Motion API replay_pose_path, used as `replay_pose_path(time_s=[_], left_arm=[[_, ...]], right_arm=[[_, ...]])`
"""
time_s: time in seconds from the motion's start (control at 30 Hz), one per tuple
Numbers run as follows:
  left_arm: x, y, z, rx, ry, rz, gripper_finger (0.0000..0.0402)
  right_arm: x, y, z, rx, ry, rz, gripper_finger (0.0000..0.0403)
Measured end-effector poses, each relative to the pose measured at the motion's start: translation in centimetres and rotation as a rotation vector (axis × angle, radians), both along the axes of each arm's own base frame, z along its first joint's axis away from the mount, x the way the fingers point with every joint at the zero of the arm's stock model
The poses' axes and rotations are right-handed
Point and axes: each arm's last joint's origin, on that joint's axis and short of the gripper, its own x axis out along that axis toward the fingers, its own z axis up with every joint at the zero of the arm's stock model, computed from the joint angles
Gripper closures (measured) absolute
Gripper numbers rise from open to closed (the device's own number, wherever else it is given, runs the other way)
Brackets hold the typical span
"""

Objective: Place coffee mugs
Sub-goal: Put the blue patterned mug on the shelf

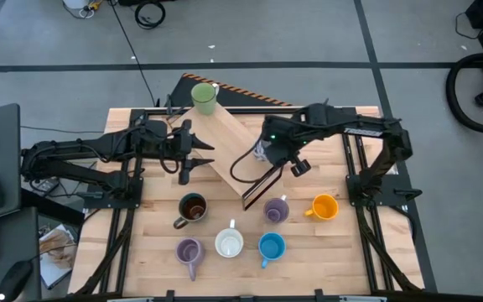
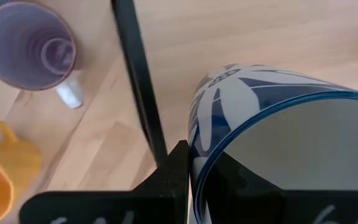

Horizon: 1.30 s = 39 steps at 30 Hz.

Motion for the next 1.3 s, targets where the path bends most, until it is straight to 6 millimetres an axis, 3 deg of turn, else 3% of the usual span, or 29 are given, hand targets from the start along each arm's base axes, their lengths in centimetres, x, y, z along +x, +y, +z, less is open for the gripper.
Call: replay_pose_path(time_s=[0.4, 1.1, 1.3], left_arm=[[0.0, 0.0, -0.1, -0.011, 0.012, 0.002, 0.023], [-0.1, 0.0, -0.3, -0.027, 0.025, 0.006, 0.023], [0.0, -0.3, -0.2, 0.038, 0.018, -0.125, 0.023]], right_arm=[[1.8, -0.8, -1.6, 0.002, 0.104, 0.005, 0.0364], [2.9, -1.2, -1.4, 0.009, -0.003, -0.019, 0.0299], [3.3, -1.0, -1.3, 0.088, -0.057, 0.036, 0.0286]])
